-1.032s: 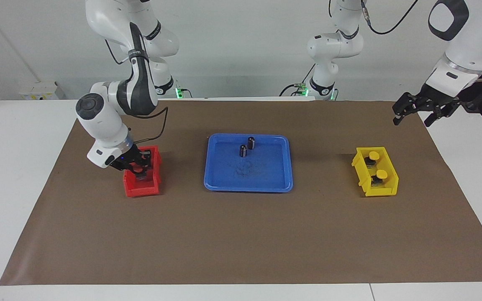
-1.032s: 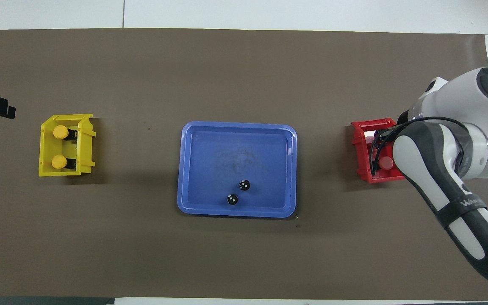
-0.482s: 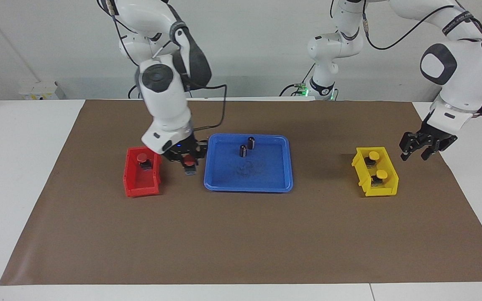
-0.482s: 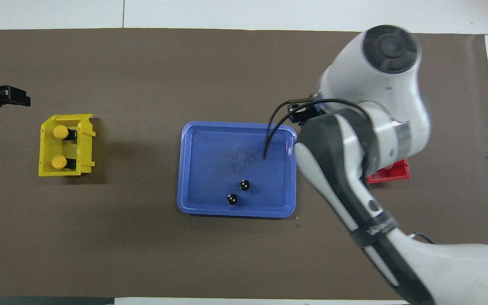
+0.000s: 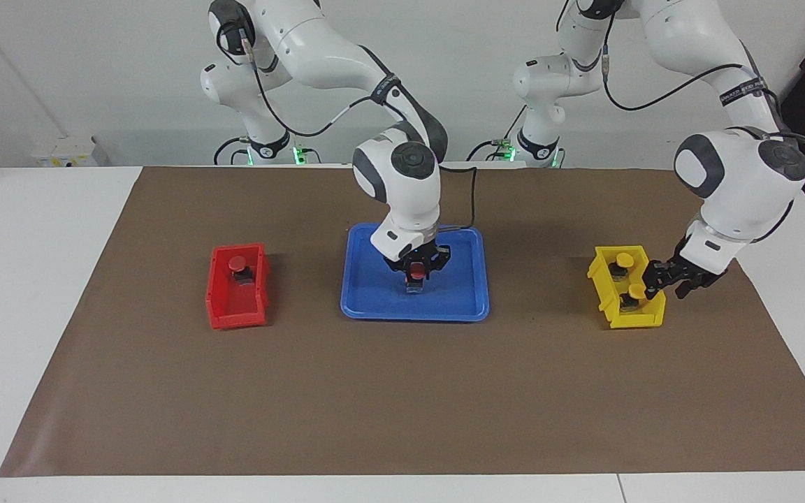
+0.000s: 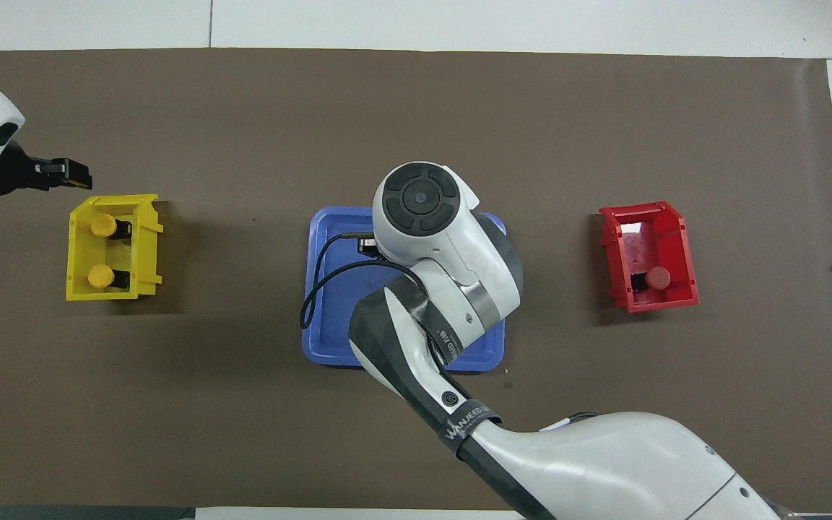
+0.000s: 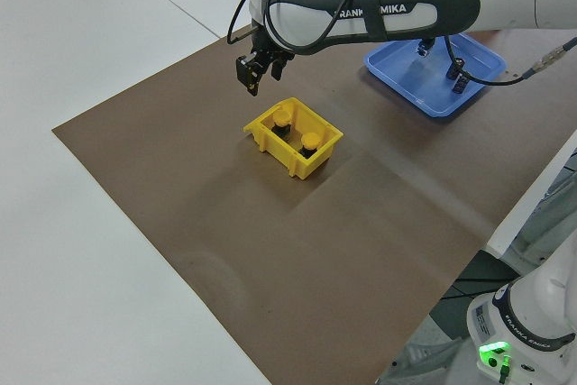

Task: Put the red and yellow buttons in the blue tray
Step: 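Carry the red button with the right gripper and release it in the tray, then grasp a yellow button with the left gripper while the right gripper returns, then place the yellow button in the tray while the right gripper grasps red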

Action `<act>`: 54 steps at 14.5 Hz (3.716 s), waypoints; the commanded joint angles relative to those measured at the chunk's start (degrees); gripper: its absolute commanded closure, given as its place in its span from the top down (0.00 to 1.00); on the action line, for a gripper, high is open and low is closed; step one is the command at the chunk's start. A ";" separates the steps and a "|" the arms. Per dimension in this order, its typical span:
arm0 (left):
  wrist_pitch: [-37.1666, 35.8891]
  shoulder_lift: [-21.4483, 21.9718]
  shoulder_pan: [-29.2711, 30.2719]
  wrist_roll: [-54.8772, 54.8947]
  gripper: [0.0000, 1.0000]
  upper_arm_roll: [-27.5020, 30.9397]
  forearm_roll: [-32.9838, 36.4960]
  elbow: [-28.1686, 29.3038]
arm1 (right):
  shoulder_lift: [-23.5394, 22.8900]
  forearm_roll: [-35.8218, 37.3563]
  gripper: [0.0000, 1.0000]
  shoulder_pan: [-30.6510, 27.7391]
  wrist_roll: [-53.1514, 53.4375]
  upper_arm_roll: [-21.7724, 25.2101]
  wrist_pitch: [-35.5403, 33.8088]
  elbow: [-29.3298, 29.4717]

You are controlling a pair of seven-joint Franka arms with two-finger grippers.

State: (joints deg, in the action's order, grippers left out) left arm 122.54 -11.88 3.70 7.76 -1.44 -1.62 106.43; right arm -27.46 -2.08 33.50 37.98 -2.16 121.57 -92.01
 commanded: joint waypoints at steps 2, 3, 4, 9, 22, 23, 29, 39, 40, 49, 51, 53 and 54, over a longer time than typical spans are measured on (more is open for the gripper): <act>4.37 1.68 -0.45 -0.29 0.68 0.12 -0.22 5.53 | 0.91 0.41 0.33 -0.72 0.25 -0.21 1.74 -2.29; 5.24 1.59 -0.62 -0.21 0.68 0.12 -0.22 6.49 | 1.00 0.41 0.55 -0.81 0.25 -0.21 1.74 -2.38; 6.30 1.59 -0.62 -0.20 0.68 0.12 -0.22 7.11 | 1.00 0.41 0.74 -0.89 0.25 -0.13 1.04 -1.77; 9.03 1.59 -0.18 -0.20 0.59 0.12 -0.22 9.66 | 4.49 4.36 0.90 -7.72 -9.01 0.75 -12.03 5.96; 2.30 0.11 -0.36 -0.64 0.02 0.21 -0.22 3.02 | 31.15 -1.87 0.78 -34.47 -49.14 0.75 2.69 -36.47; -3.48 -0.34 -0.45 -0.99 0.02 0.30 -0.05 -1.97 | 31.23 -1.87 0.77 -34.56 -49.15 0.75 4.62 -38.22; -19.80 -3.07 -15.97 -21.06 0.02 -0.05 12.08 -15.65 | 30.79 -2.05 0.69 -34.73 -49.06 0.66 13.07 -43.68; -2.04 -3.07 -32.43 -43.10 0.02 -0.41 4.26 -3.96 | 31.24 -1.96 0.27 -34.99 -52.04 0.75 12.12 -43.79; -1.69 -3.15 -33.83 -43.10 0.02 -0.41 4.17 -3.52 | 30.63 -1.96 0.27 -35.08 -52.74 0.75 9.59 -41.17; 1.56 -7.19 -39.64 -45.91 0.05 -0.41 1.89 -2.81 | 19.72 -1.87 0.28 -27.45 -40.03 0.23 -20.32 -5.56; 2.00 -7.46 -39.56 -45.73 0.17 -0.41 1.89 -2.81 | 18.93 -1.87 0.28 -24.55 -34.85 0.23 -19.45 -4.67; 2.44 -7.55 -39.47 -45.82 0.64 -0.41 1.89 -2.81 | 18.23 -1.87 0.28 -20.35 -28.35 0.14 -17.09 -5.19; 2.09 -7.46 -39.56 -45.91 0.78 -0.32 1.89 -2.90 | 18.31 -1.87 0.27 -19.01 -25.10 0.14 -14.89 -5.89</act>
State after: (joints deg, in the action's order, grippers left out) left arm 123.47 -19.85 -35.24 -37.64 -2.56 1.14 102.64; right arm -8.29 -3.21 12.35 7.83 -1.96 104.41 -98.37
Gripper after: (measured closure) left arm 0.507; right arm 0.573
